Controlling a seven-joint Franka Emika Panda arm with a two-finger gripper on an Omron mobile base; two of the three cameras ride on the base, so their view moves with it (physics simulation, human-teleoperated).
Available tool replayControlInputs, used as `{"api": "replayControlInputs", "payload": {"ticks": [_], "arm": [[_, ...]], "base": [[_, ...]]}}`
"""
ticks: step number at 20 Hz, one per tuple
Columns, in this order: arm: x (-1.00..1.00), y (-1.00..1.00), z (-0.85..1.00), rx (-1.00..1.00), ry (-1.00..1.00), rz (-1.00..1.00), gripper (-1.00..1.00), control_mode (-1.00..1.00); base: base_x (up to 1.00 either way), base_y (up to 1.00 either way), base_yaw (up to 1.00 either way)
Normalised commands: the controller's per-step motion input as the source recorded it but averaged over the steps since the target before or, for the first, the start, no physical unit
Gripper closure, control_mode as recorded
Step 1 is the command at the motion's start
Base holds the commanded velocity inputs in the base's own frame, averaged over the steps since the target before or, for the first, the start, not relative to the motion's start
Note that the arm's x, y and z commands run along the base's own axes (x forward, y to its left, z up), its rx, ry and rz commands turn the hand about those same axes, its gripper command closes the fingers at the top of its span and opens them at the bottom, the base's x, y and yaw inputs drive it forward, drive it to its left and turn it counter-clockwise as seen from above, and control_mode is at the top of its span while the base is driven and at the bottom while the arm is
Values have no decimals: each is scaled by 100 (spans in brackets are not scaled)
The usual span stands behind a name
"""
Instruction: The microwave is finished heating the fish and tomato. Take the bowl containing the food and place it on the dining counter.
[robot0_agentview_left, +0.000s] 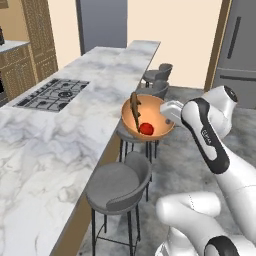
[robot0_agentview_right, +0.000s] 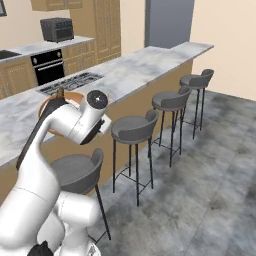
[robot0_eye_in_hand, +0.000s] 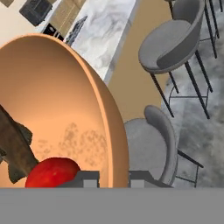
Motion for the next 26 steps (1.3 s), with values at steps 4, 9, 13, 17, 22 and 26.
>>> {"api": "replayControlInputs", "payload": {"ticks": [4,9,13,17,22,26], "arm": [[96,96,27,-3,27,-18,100,-100],[96,97,13,-4,35,-16,100,-100],[12,23,-16,1,4,0,100,-100],[58,58,-51,0,1,-2,100,-100],[55,79,-58,-4,6,-8,100,-100],[72,56,-76,-7,3,-9,100,-100]], "base": [[0,0,0],[0,0,0],[0,0,0],[0,0,0],[0,0,0],[0,0,0]]}}
